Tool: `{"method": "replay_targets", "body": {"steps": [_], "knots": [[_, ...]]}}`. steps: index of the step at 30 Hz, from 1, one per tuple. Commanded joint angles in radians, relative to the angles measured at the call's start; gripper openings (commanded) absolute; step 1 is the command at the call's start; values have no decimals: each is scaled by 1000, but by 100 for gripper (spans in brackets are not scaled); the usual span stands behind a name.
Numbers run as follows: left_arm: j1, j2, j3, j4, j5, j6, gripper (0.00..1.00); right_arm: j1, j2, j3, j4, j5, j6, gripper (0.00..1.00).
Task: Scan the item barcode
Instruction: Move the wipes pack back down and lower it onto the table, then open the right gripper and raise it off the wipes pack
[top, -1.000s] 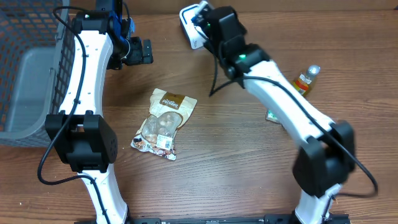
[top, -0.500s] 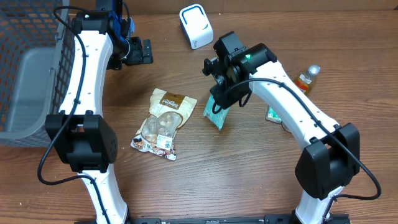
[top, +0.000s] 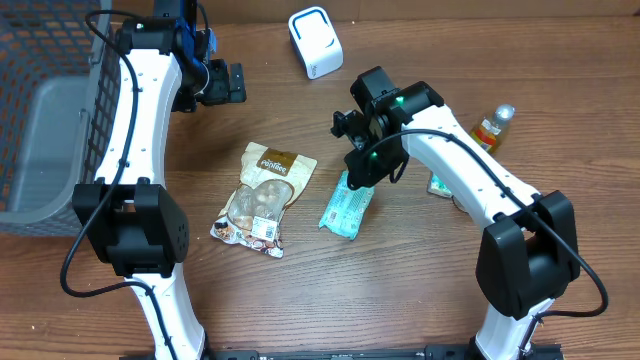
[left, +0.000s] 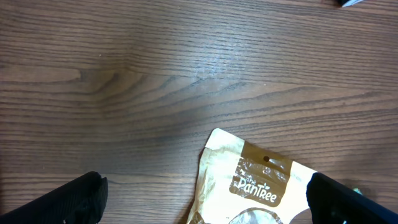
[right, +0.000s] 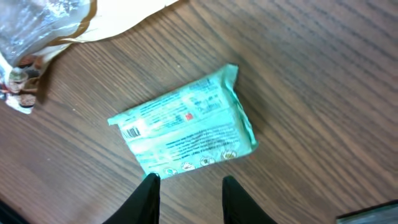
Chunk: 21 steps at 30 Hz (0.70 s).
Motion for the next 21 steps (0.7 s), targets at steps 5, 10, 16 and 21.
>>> {"method": "replay_targets", "body": {"steps": [5,10,16,21], "knots": [[0,7,-3,0,-6,7,100,-11,1,-6,82,20,125,35],[0,7,-3,0,-6,7,100,-1,1,-7,131,-39,447,23],[0,7,-3,0,-6,7,100,45,1,-34,177,-39,805,4],[0,7,-3,0,-6,7,100,128,1,-121,301,-39,896,4]]}}
